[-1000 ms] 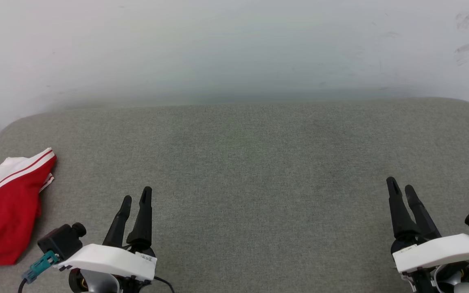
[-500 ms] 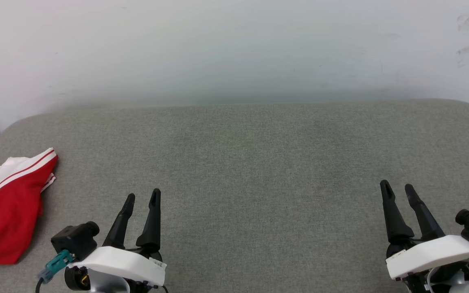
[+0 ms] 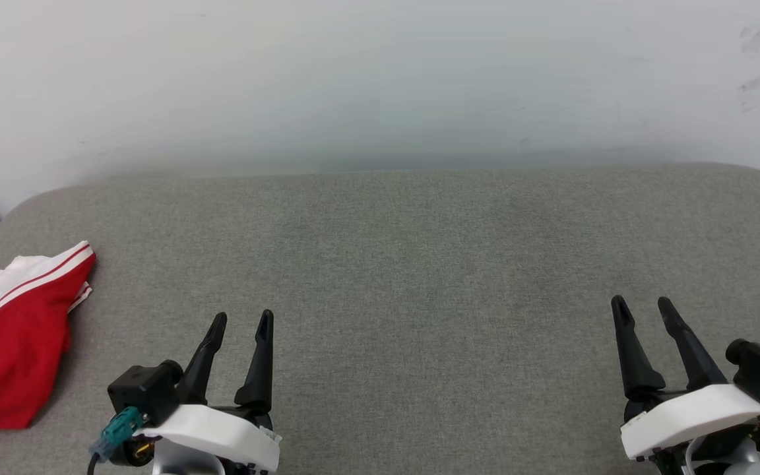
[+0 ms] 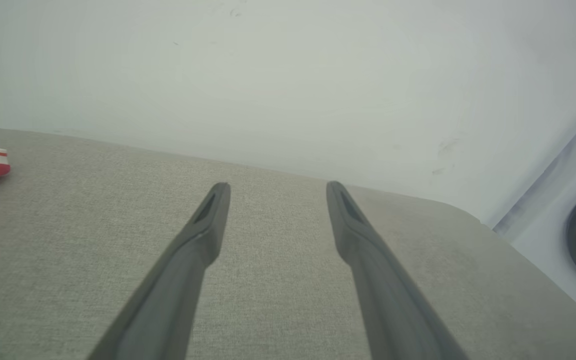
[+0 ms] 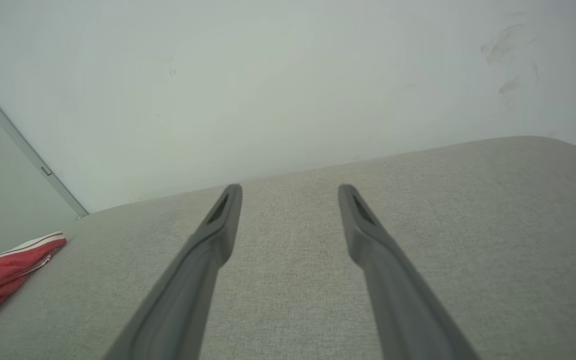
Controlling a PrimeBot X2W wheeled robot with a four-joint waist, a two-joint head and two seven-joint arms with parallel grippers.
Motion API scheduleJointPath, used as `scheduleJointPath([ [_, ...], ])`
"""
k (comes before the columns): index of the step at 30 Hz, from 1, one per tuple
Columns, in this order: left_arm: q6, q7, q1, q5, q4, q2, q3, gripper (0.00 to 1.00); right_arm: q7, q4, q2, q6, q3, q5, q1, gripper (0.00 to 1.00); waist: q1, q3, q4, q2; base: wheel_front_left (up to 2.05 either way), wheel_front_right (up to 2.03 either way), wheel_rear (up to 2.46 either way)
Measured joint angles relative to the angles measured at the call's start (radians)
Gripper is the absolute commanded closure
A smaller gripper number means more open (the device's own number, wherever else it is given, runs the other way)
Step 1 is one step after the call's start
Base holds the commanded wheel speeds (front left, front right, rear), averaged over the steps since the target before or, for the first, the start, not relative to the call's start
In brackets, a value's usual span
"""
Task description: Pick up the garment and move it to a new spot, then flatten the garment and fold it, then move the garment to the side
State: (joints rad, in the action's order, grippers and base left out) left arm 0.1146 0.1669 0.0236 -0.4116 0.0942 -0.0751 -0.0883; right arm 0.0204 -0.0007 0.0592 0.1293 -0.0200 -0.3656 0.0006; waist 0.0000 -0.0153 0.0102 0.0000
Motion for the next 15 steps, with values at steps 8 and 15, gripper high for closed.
scheduleJointPath([
  [8, -0.009, 0.019, -0.004, 0.074, 0.007, -0.001, -0.009, 0.0, 0.005, -0.017, -0.001, 0.0, -0.004, 0.075, 0.006, 0.0, 0.0, -0.001, 0.002, 0.0, 0.0, 0.0, 0.0],
  [15, -0.014, 0.037, -0.004, 0.14, 0.009, -0.003, -0.016, 0.0, 0.008, -0.023, -0.005, 0.0, -0.009, 0.133, 0.012, 0.0, 0.0, -0.003, 0.004, 0.0, 0.0, 0.0, 0.0],
])
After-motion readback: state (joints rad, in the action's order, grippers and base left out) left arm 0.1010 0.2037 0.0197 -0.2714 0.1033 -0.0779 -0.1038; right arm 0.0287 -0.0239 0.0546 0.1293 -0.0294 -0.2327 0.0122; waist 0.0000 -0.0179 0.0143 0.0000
